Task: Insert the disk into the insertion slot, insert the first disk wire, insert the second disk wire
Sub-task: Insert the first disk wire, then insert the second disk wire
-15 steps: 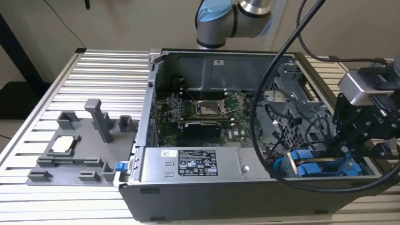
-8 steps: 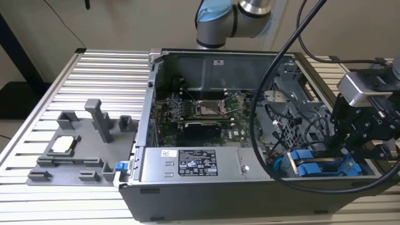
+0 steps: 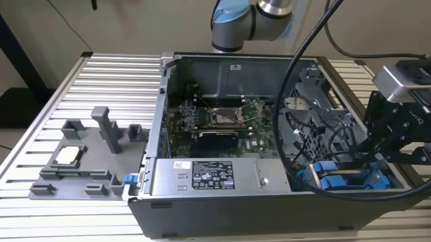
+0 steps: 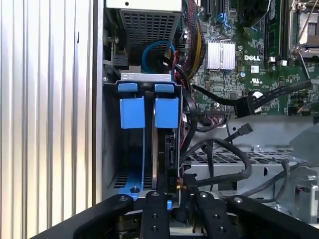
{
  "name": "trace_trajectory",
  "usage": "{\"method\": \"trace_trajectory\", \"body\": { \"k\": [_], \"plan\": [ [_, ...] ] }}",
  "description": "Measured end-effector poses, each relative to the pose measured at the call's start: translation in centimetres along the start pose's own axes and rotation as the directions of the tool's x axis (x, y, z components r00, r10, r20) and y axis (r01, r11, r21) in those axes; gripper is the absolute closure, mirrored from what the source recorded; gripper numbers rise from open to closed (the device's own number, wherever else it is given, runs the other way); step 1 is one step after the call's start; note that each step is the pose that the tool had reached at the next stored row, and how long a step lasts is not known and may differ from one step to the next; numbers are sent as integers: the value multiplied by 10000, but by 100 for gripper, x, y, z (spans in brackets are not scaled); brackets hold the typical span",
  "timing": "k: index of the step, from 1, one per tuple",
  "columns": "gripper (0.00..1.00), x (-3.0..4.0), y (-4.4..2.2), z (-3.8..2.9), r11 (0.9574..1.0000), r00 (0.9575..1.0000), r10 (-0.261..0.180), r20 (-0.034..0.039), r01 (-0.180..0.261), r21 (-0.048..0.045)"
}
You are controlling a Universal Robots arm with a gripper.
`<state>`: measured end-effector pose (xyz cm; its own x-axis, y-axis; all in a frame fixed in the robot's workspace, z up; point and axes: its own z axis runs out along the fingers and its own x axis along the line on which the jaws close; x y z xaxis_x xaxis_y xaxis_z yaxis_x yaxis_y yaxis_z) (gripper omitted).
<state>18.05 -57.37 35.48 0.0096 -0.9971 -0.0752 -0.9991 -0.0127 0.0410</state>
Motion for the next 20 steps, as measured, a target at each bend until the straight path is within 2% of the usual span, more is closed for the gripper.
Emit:
{"method": "trace_trajectory", "body": {
  "k": [6, 10, 16, 20],
  "plan": [
    [72, -23, 11, -269, 10000, 10000, 0, -1, 0, 0],
    [72, -37, 16, -399, 10000, 10000, 0, -3, 0, 0],
    [72, -42, 17, -412, 10000, 10000, -1, -4, 1, 0],
    [72, -140, 15, -404, 10000, 10000, 0, -4, 0, 0]
  ]
}}
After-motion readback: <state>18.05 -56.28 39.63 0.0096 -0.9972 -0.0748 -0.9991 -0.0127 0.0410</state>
